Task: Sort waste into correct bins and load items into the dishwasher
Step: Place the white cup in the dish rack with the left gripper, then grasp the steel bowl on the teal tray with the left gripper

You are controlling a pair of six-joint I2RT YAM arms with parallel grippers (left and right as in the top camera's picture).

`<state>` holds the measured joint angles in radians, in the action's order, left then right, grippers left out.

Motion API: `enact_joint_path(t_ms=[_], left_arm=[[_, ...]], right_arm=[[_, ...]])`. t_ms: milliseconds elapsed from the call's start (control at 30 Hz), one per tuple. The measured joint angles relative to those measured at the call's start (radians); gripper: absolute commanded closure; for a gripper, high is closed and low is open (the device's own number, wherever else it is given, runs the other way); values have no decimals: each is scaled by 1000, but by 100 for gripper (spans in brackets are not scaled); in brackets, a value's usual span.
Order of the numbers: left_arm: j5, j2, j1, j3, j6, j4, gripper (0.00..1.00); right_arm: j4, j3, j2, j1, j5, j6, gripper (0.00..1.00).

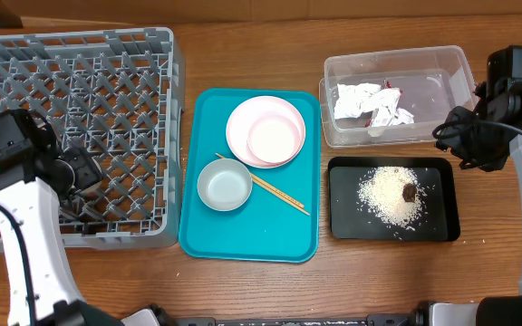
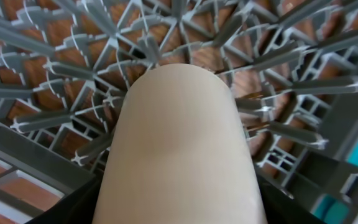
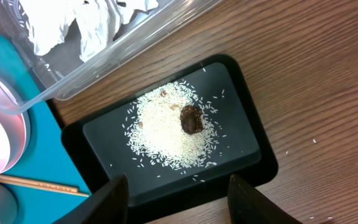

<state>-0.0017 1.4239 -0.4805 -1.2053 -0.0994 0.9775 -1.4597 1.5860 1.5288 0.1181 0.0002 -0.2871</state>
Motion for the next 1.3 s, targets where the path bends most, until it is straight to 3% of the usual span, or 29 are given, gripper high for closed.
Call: enact_joint_path(t_ms=[133,267,333,567,833,1300], left_arm=[[-10,64,0,0,0,0,40],[-14,129,0,0,0,0,10],[-18,157,0,0,-4,-1,0],[16,176,0,-20,-2,11,0],[210,145,41,-171,55,63,0],[292,92,599,-185,156,103,0]], right_arm=[[0,0,0,0,0,0,47],[-9,0,0,0,0,0,47],[-10,0,0,0,0,0,47],[-19,0,0,0,0,0,47],[-26,0,0,0,0,3,41],[-34,0,0,0,0,4,39]])
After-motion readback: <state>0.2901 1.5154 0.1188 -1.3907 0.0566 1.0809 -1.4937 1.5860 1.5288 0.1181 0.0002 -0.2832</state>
